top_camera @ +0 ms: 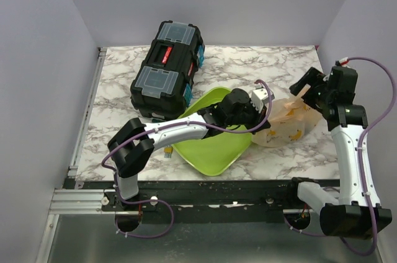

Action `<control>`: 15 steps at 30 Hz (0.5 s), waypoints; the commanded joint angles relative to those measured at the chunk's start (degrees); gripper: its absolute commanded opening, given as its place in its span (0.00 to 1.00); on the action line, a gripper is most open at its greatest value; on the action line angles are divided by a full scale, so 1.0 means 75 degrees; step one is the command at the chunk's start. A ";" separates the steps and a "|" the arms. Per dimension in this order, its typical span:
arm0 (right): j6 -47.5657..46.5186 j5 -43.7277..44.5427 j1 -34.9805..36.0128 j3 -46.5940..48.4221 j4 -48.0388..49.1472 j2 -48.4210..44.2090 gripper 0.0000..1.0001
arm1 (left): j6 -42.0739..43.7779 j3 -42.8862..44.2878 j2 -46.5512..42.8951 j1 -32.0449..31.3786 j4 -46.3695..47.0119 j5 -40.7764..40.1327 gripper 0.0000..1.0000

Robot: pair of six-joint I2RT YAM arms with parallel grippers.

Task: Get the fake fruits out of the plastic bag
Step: Untie the plastic bag at the center of the board, then adjust the plastic bag at the center of the board.

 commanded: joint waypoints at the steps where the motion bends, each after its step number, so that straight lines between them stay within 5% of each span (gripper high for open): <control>1: 0.0486 -0.1743 -0.0027 -0.0560 0.0236 -0.0088 0.91 | 0.0011 0.0171 -0.0137 0.0000 -0.0270 0.0212 0.00; 8: 0.0889 -0.2017 -0.0027 -0.0786 0.0541 -0.0206 0.79 | 0.0120 0.0156 -0.0218 0.0003 -0.0390 0.0259 0.04; 12: 0.0924 -0.1860 -0.0031 -0.0636 0.0498 -0.0328 0.51 | 0.0345 0.0013 -0.0448 -0.0012 -0.0349 0.0100 0.25; 15: 0.0903 -0.1937 -0.0036 -0.0378 0.0316 -0.0377 0.43 | 0.0712 0.0082 -0.0628 -0.0077 -0.0514 -0.0223 0.40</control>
